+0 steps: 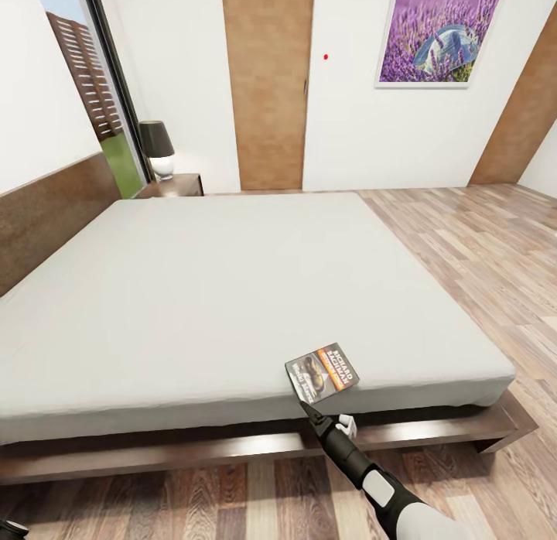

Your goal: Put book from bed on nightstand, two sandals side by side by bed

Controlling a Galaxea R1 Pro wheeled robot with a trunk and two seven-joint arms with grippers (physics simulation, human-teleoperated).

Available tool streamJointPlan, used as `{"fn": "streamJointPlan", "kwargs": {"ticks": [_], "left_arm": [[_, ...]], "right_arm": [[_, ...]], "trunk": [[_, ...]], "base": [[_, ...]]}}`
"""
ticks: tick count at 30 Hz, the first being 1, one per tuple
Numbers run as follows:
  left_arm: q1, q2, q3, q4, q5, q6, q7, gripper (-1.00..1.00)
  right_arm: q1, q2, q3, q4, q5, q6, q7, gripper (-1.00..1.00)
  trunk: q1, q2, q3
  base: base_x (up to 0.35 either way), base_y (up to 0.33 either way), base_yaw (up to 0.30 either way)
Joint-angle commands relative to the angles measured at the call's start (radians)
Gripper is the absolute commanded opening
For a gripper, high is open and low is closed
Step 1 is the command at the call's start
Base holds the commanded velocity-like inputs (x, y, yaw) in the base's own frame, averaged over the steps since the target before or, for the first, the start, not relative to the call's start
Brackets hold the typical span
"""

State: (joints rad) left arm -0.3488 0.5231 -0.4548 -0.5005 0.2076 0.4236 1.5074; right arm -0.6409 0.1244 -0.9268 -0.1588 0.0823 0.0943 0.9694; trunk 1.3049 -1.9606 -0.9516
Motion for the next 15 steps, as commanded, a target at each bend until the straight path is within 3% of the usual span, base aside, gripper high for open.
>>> {"fn": "streamJointPlan", "kwargs": {"ticks": [1, 15], "left_arm": [[-0.001, 0.002, -0.008, -0.001, 0.01, 0.011, 0.007, 1.0], [-0.001, 0.003, -0.008, 0.0, 0.01, 0.011, 0.007, 1.0]], "right_arm": [[0.0, 0.002, -0.009, -0.003, 0.008, 0.007, 0.003, 1.0], [-0.016, 0.004, -0.009, -0.002, 0.007, -0.002, -0.005, 1.0]], "trunk": [[0.0, 0.0, -0.001], [0.0, 0.0, -0.001]], "base": [[0.0, 0.001, 0.0], [0.0, 0.0, 0.0]]}}
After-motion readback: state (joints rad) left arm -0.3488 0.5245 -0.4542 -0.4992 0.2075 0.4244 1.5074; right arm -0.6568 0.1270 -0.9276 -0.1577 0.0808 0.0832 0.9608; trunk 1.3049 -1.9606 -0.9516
